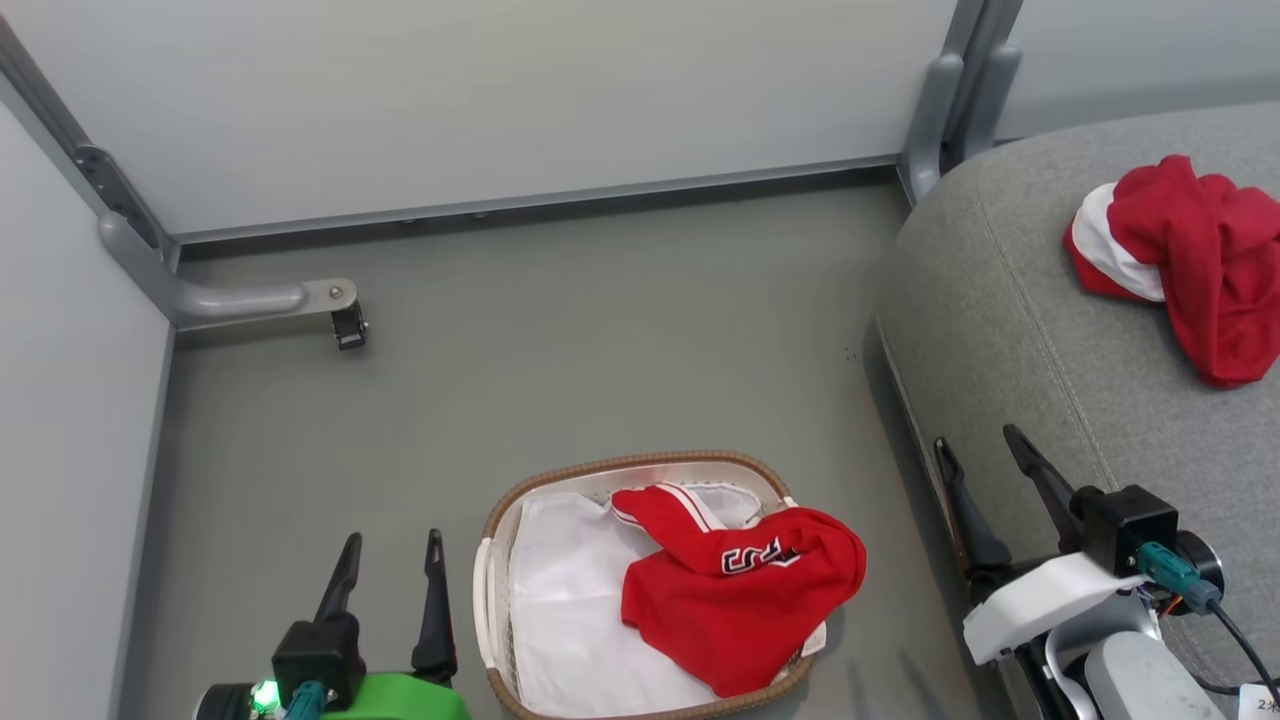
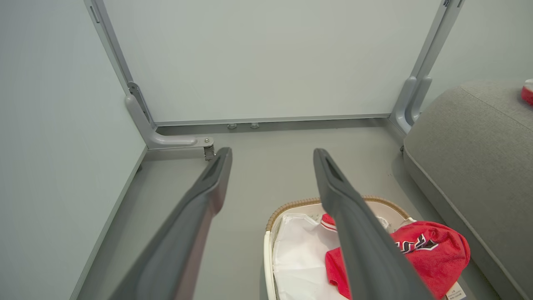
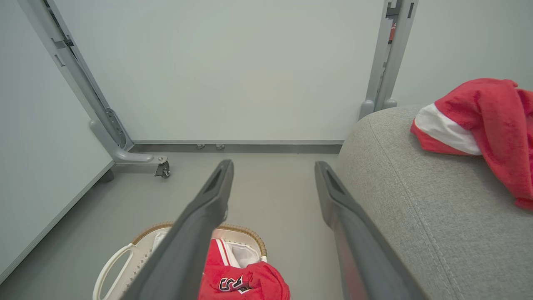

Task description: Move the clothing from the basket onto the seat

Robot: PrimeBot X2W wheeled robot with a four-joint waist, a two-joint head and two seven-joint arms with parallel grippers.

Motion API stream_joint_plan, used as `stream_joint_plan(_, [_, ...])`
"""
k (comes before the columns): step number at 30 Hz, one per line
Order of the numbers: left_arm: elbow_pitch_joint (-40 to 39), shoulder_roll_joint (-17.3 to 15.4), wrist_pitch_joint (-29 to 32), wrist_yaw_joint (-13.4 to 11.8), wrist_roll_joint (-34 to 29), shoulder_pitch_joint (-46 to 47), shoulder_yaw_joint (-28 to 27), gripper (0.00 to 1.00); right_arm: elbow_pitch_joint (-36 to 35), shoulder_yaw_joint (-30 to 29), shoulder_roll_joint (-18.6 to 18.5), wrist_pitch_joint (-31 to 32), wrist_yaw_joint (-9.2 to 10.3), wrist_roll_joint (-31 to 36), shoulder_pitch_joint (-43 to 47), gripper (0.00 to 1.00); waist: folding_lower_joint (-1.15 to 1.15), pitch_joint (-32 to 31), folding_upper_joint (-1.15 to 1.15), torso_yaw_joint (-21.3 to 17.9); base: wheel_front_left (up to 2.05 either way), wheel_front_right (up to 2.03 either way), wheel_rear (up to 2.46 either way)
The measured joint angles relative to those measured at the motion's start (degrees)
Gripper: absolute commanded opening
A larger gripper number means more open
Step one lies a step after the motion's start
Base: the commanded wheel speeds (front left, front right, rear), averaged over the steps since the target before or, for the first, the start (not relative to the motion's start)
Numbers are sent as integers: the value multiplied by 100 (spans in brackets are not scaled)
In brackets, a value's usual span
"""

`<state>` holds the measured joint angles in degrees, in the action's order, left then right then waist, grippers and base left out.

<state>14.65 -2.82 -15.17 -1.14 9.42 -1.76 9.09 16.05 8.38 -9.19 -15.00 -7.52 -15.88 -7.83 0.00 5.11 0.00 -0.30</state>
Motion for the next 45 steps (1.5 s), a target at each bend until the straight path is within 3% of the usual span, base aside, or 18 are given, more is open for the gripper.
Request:
stream_joint_plan(17, [843,10,0,113,-90,1296,1083,100,-649,-68,-134,0,0,-160,-938,100,0,1154,0,-506,0,0,0])
stream_joint_plan(26, [2002,13,0,368,-303,2409,1553,100,-1118,-223,-90,0,0,-303,-1427,100,0,1955,0,-964,0,0,0])
stream_joint_plan(45, [4838,16,0,660,-730,4571,2730,100,-1926,-385,102,0,0,-576,-2105,100,1,3565,0,-1748,0,0,0])
